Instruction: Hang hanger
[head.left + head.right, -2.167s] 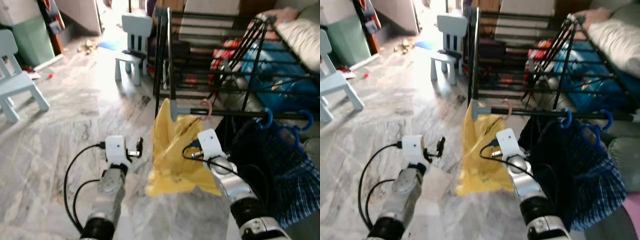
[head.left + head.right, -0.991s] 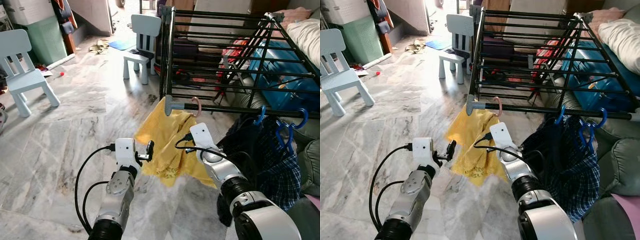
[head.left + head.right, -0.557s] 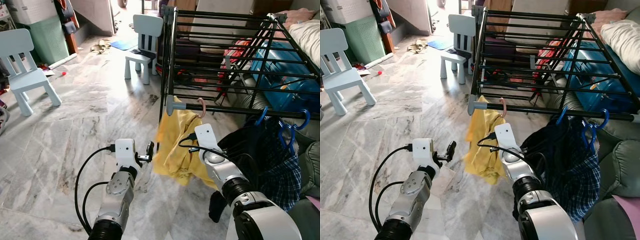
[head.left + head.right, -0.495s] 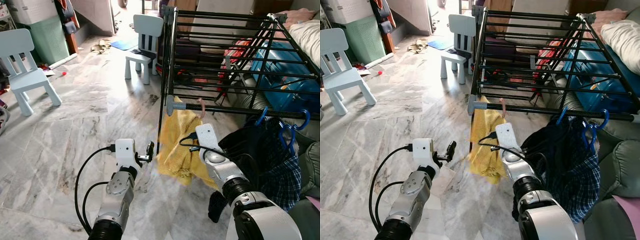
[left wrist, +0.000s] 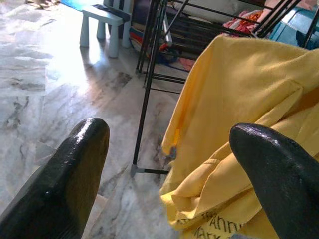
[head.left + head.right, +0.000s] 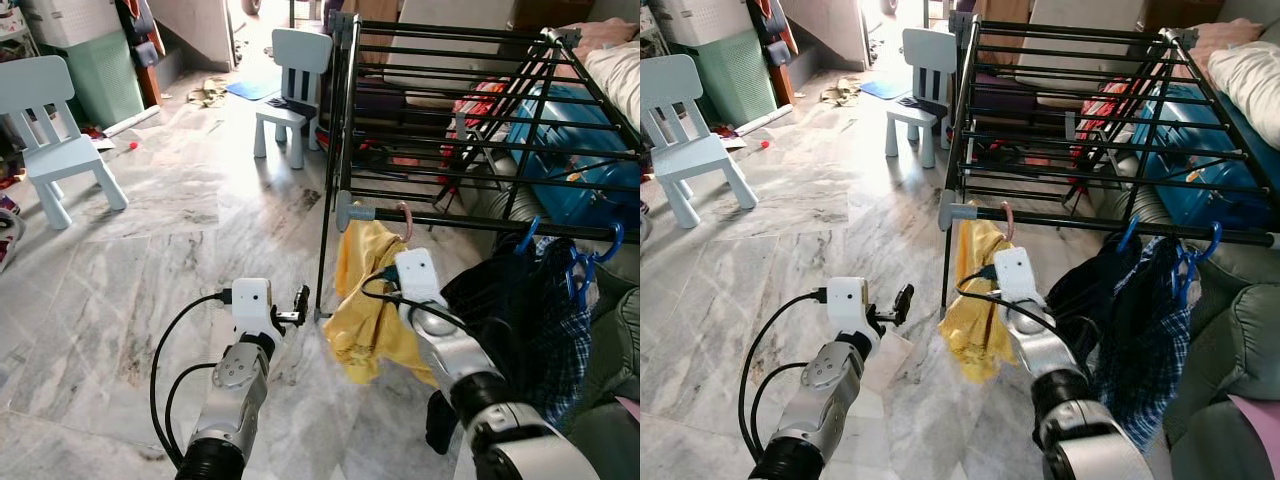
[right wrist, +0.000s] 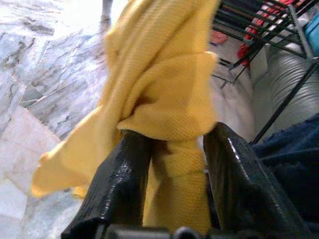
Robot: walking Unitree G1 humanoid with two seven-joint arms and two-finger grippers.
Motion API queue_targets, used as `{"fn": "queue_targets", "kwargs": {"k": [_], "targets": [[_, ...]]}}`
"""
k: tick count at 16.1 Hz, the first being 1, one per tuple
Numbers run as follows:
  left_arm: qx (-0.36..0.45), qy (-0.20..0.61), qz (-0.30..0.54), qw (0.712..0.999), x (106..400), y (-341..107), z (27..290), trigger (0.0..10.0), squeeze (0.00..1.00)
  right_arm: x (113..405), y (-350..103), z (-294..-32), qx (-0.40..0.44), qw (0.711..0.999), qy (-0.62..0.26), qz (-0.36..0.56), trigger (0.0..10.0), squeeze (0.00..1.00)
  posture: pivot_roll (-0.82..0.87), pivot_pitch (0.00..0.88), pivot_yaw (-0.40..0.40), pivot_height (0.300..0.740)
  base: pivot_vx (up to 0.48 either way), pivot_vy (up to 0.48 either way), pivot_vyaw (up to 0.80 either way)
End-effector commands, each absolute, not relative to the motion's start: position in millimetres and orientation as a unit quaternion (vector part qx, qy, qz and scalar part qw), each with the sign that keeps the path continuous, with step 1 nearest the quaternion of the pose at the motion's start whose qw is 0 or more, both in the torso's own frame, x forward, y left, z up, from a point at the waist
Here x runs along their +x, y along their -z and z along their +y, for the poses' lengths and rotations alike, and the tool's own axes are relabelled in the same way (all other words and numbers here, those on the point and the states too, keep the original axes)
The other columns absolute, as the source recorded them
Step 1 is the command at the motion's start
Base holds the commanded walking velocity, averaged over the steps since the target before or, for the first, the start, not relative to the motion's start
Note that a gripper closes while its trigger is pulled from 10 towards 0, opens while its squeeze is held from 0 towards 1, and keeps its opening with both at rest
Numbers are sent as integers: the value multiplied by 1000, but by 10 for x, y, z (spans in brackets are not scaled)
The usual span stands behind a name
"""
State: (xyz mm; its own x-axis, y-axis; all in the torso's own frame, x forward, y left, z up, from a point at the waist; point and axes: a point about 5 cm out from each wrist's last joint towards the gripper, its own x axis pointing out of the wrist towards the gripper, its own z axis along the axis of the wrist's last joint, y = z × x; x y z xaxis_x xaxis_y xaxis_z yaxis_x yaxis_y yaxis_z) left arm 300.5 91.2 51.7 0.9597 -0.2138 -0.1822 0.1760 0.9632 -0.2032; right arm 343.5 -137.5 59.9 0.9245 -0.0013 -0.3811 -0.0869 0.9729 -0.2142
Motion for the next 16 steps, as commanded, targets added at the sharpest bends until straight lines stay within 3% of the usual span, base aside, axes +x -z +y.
{"fn": "queue_targets", "kwargs": {"k": [1,7,16], "targets": [[-85,102,102,986,3040,-545,909,10000,0,3413,-595,-1420,-115,975,-19,189,10000,1000,1,0,-10,740,0,0,0],[-63,142,114,981,3058,-538,852,10000,0,3259,-518,-1418,-103,977,-6,185,10000,1000,-49,24,47,740,0,0,0],[-75,129,124,981,2952,-519,883,10000,0,3120,-667,-1446,-102,987,-17,126,10000,1000,22,23,-6,740,0,0,0]]}}
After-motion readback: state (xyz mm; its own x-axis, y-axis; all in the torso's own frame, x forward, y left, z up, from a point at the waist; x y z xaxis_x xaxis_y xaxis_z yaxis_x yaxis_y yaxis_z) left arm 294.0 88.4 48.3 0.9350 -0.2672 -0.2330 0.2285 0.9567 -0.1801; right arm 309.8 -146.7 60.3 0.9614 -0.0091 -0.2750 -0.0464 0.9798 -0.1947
